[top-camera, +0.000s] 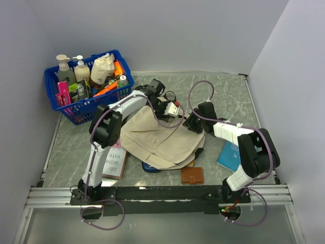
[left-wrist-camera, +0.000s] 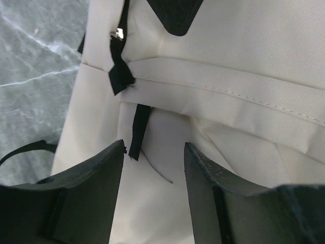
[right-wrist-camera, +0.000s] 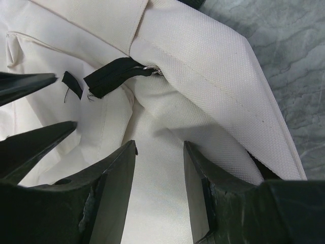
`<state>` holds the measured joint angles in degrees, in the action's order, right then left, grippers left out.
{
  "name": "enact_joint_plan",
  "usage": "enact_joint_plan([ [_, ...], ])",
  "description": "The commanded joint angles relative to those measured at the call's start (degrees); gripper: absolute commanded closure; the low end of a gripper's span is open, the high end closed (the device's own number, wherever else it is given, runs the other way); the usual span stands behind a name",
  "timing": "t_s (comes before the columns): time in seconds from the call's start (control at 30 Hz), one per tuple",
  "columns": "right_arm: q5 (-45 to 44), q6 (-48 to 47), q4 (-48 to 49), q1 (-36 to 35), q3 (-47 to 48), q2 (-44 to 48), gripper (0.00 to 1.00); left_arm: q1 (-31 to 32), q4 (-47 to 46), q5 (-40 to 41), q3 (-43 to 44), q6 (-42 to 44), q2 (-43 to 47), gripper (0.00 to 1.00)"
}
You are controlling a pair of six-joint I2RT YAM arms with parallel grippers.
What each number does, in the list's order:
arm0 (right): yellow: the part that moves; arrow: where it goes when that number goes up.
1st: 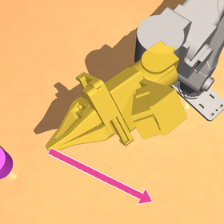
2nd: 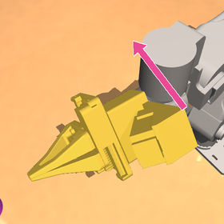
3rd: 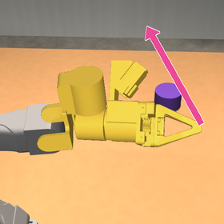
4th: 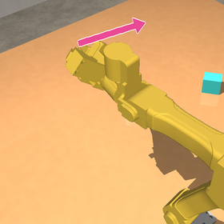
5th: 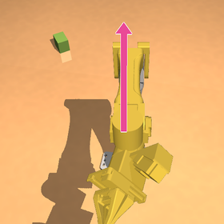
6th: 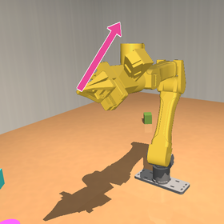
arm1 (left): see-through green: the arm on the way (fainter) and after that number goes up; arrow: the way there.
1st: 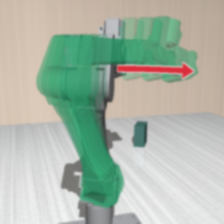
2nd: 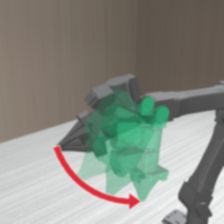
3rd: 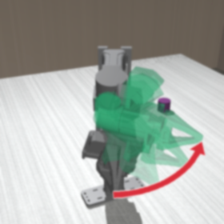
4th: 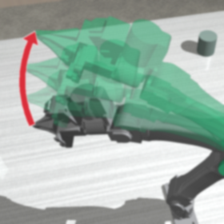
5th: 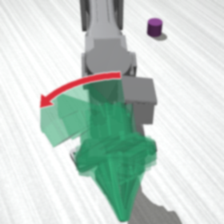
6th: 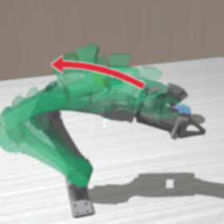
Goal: Pack the student bag
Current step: Unzip the student bag at the center of the board.
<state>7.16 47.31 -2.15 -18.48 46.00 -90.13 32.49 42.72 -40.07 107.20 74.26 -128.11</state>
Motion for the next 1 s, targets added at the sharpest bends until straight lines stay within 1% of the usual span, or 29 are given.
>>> enact_joint_plan([
  [0.0, -0.66, -0.20, -1.89, 0.55, -2.14, 1.01, 0.49, 0.38, -0.87, -4.48, 2.15, 1.77, -0.82, 0.45],
  [0.03, -0.65, -0.37, -1.89, 0.55, -2.23, 1.09, 0.49, 0.38, -3.41, -4.92, 1.62, 0.72, -0.56, 0.45],
  [0.13, -0.57, -0.64, -1.98, 0.46, -2.23, 1.36, 0.50, 0.47, -6.85, -5.63, -0.32, -0.25, -0.12, 0.45],
  [0.23, -0.48, -0.82, -1.98, 0.46, -2.23, 1.53, 0.50, 0.47, -6.33, -6.07, 0.73, -0.52, -0.91, 0.45],
  [0.33, -0.48, -0.99, -2.06, 0.46, -2.40, 1.62, 0.50, 0.64, -4.32, -6.16, 1.26, 1.05, -1.43, 0.46],
  [0.5, -0.74, -1.34, -2.51, 0.55, -2.32, 2.15, 0.51, 1.17, 5.77, -5.37, 6.16, 5.45, -5.30, 0.46],
  [0.8, -1.09, -2.13, -2.07, 0.37, -3.46, 4.52, 0.52, 1.61, 6.41, -5.10, 9.52, 6.60, -8.02, 0.47],
  [0.87, -1.36, -2.13, -1.98, 0.37, -4.07, 4.96, 0.53, 1.52, 8.51, -4.75, 11.01, 7.39, -9.16, 0.49],
  [0.97, -1.45, -2.13, -1.37, 0.37, -4.86, 5.84, 0.53, 1.70, 10.45, -4.14, 11.54, 8.71, -9.96, 0.58],
])
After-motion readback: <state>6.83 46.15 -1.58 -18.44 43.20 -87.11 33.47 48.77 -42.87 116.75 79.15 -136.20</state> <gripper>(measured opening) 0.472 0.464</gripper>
